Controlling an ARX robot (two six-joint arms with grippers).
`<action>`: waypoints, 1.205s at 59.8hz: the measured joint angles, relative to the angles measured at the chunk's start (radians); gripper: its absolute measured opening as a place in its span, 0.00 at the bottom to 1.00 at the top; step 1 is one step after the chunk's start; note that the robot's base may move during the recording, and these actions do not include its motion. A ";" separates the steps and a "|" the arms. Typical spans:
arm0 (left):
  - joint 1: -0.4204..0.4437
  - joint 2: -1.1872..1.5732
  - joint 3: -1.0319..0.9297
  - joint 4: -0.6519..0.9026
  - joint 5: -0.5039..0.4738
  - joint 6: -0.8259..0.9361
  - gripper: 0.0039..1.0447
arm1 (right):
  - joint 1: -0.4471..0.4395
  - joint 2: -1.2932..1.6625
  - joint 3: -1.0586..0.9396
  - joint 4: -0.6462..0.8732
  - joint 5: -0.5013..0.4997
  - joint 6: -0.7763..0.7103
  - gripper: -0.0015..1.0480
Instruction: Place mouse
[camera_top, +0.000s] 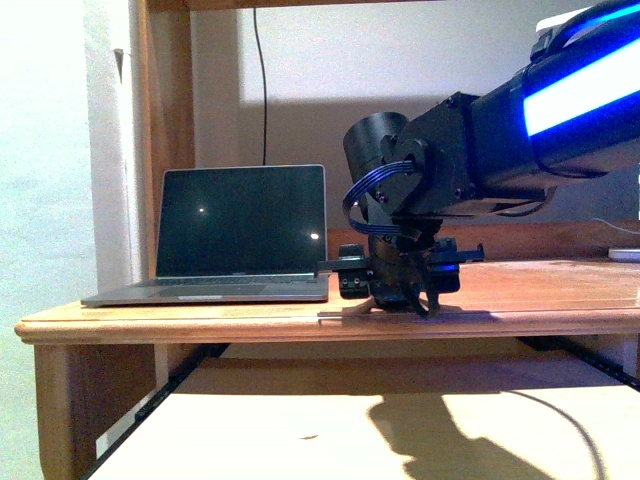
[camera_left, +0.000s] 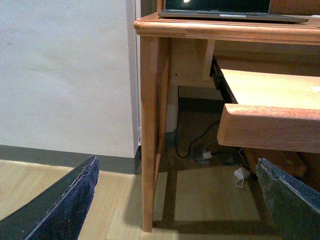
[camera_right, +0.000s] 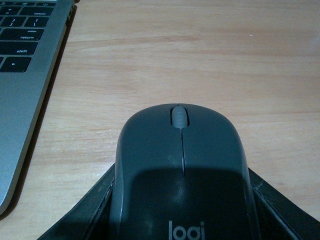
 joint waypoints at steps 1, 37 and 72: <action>0.000 0.000 0.000 0.000 0.000 0.000 0.93 | 0.000 0.003 0.003 0.000 0.001 0.000 0.54; 0.000 0.000 0.000 0.000 0.000 0.000 0.93 | -0.008 -0.127 -0.222 0.228 -0.074 0.008 0.93; 0.000 0.000 0.000 0.000 0.000 0.000 0.93 | -0.272 -0.959 -1.446 0.777 -0.595 -0.095 0.93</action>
